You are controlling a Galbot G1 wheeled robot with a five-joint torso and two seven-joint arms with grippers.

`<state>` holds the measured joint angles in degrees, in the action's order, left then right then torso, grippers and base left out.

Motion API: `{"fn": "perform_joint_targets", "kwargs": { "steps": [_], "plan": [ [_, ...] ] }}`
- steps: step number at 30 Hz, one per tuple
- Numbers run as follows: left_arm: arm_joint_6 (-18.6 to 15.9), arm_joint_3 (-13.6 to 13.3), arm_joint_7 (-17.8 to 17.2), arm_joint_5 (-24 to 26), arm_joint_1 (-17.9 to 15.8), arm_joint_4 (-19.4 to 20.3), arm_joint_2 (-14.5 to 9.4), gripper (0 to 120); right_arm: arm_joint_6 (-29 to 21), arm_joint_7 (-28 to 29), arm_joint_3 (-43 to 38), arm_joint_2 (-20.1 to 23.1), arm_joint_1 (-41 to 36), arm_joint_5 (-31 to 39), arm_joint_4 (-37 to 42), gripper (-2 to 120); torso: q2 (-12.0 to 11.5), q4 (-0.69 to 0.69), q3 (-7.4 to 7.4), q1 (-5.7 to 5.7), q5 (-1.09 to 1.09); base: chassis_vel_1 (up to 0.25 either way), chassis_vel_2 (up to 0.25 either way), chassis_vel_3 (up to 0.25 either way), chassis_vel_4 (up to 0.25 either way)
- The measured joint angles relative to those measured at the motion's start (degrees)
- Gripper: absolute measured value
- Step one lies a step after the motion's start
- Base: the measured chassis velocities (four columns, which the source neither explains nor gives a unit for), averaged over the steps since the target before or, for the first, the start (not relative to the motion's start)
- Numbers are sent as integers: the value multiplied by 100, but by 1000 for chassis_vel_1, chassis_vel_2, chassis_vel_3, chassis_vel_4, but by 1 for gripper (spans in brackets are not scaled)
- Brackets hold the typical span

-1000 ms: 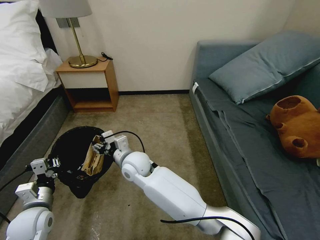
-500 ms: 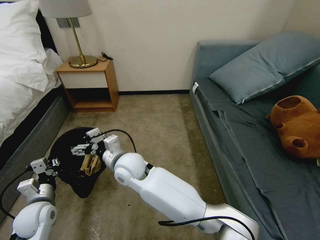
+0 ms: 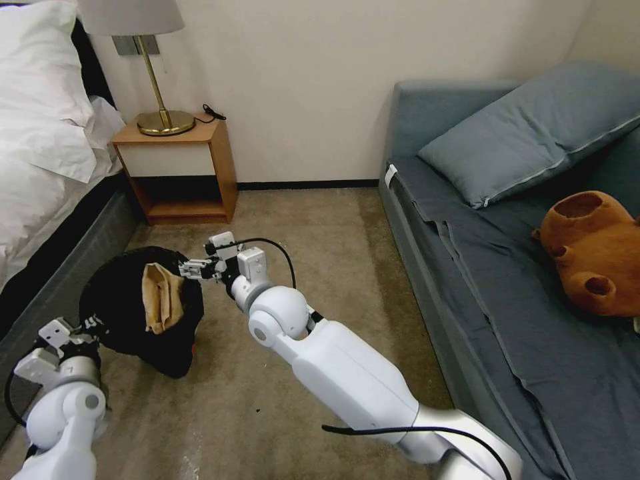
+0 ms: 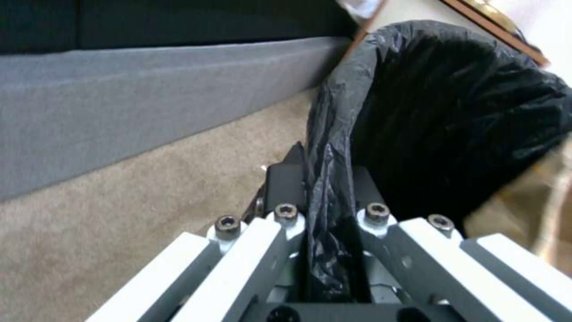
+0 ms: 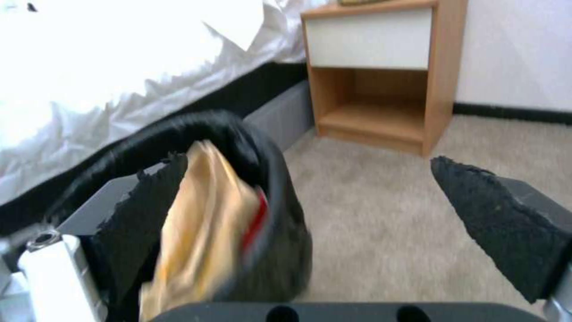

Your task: Pick up the trash bin, then pick up the garbage on the floor and place it into the trash bin.

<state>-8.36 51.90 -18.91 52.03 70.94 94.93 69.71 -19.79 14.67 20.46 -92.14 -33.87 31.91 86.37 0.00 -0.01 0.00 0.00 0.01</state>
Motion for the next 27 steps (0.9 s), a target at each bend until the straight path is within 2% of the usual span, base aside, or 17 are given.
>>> {"fn": "perform_joint_targets", "kwargs": {
  "steps": [7,11,16,18,22,26,27],
  "plan": [
    [-89,180,-260,489,-150,-211,-90,4,-78,0,-53,0,-562,-275,283,100,0,4,0,0,-1,0,0,0,0],
    [-138,170,-317,740,-376,-557,-179,4,-105,1,-214,0,-1005,-492,473,100,0,-1,0,0,-1,0,0,0,0],
    [-134,84,-304,761,-562,-894,-211,4,-48,-51,-352,1,-1239,-696,446,100,0,1,0,0,-2,0,0,0,0],
    [-91,12,-254,762,-730,-1255,-246,4,-27,-79,-423,1,-1360,-811,416,100,0,0,0,0,-2,0,0,0,0],
    [-61,-37,-304,671,-873,-1599,-268,4,1,-97,-473,1,-1450,-919,354,100,0,2,0,0,-2,0,0,0,0],
    [-74,-54,-339,652,-892,-1644,-280,6,17,-99,-481,1,-1524,-969,309,100,0,2,0,0,-2,0,0,0,0],
    [-86,-64,-343,647,-891,-1642,-288,11,41,-105,-475,1,-1581,-1031,284,100,0,1,0,0,-1,0,0,0,0]
  ]
}}
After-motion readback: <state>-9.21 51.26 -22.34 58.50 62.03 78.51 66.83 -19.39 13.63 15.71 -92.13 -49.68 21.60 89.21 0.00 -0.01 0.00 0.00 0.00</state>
